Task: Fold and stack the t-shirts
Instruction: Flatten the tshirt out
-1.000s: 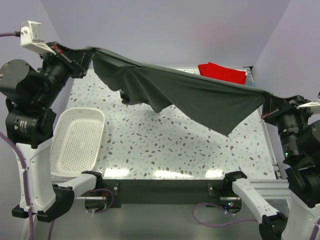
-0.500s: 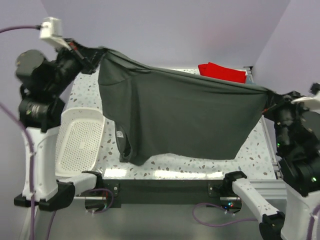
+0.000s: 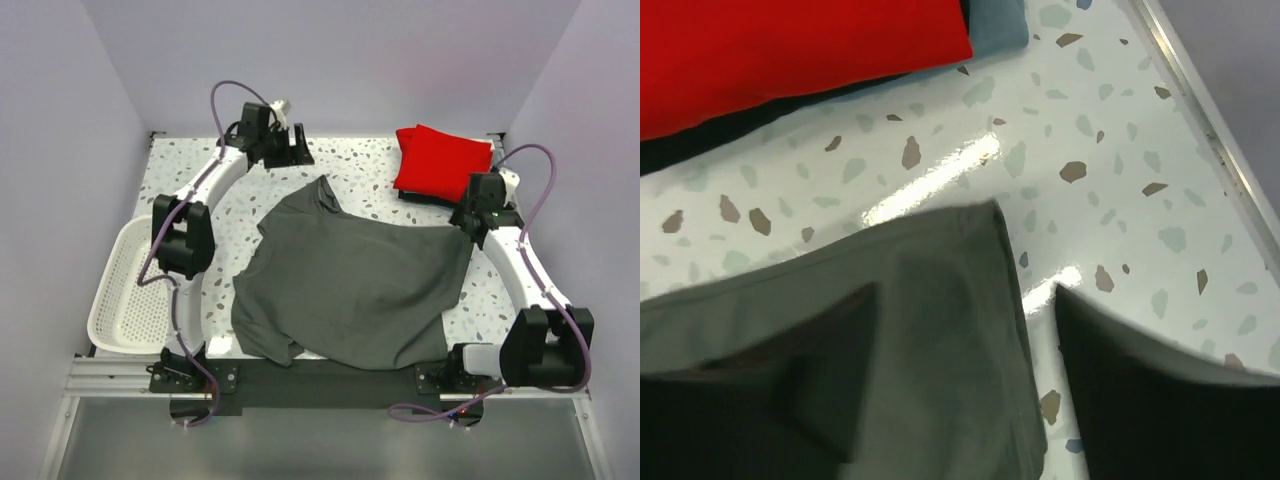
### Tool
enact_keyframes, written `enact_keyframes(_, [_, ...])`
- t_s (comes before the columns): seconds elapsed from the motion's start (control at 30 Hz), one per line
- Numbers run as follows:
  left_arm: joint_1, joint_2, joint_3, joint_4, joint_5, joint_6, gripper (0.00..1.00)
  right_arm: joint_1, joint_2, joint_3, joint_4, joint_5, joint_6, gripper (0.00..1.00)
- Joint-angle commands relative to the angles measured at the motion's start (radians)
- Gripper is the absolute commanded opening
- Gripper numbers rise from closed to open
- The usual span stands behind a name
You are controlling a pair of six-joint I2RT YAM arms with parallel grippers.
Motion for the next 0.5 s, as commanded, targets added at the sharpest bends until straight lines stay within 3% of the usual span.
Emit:
enact_keyframes(0.0, [-0.006,-0.058,0.058,0.007,-0.033,0.048,0.89,-0.005,0.072,0.077,0.123,-0.016,-0.009,0.87])
enact_keyframes(0.1, [-0.017,-0.162,-0.086,0.021,-0.064,0.070,0.91,-0.007,0.092,0.106,0.120,-0.046,-0.039,0.99])
enact_keyframes(0.2, [-0.017,-0.275,-0.244,0.003,-0.079,0.070,0.92,-0.005,0.076,0.096,0.111,-0.095,-0.044,0.99])
enact_keyframes(0.47, [-0.021,-0.511,-0.662,0.035,-0.070,0.016,0.92,-0.005,0.007,-0.056,0.063,-0.449,0.051,0.98])
